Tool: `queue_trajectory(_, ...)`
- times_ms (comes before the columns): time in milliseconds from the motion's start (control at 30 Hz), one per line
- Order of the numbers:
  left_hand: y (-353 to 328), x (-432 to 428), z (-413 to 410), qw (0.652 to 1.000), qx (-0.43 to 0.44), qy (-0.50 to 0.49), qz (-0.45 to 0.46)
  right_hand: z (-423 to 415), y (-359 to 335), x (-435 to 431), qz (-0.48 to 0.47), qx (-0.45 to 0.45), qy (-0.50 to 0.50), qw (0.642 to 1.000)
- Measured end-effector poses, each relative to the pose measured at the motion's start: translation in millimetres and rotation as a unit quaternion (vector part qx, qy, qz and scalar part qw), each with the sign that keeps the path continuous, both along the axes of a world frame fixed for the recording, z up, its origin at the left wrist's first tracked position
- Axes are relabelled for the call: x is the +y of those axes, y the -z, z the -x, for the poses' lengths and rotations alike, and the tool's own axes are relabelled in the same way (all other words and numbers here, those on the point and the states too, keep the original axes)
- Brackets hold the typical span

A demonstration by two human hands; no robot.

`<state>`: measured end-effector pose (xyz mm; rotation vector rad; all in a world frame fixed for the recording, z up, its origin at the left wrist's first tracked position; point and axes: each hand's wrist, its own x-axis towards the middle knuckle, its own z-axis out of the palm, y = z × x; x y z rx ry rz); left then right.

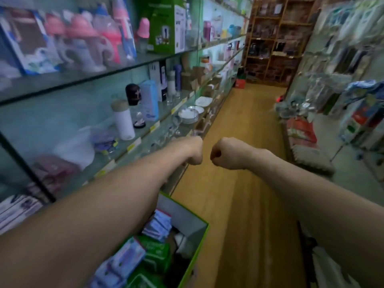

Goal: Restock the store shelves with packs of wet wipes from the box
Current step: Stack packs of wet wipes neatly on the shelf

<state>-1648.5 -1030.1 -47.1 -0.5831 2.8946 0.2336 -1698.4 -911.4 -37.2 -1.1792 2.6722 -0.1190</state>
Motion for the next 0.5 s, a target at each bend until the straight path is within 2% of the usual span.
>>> queue_trajectory(300, 134, -61, -40, 0.979, -0.130, -0.109, -0.112, -14, 136, -76, -0.081, -0.134, -0.112, 0.981)
queue_trajectory(500, 218, -72, -48, 0.952, -0.165, -0.183, -0.182, -3, 210, -99, -0.154, -0.162, -0.183, 0.957)
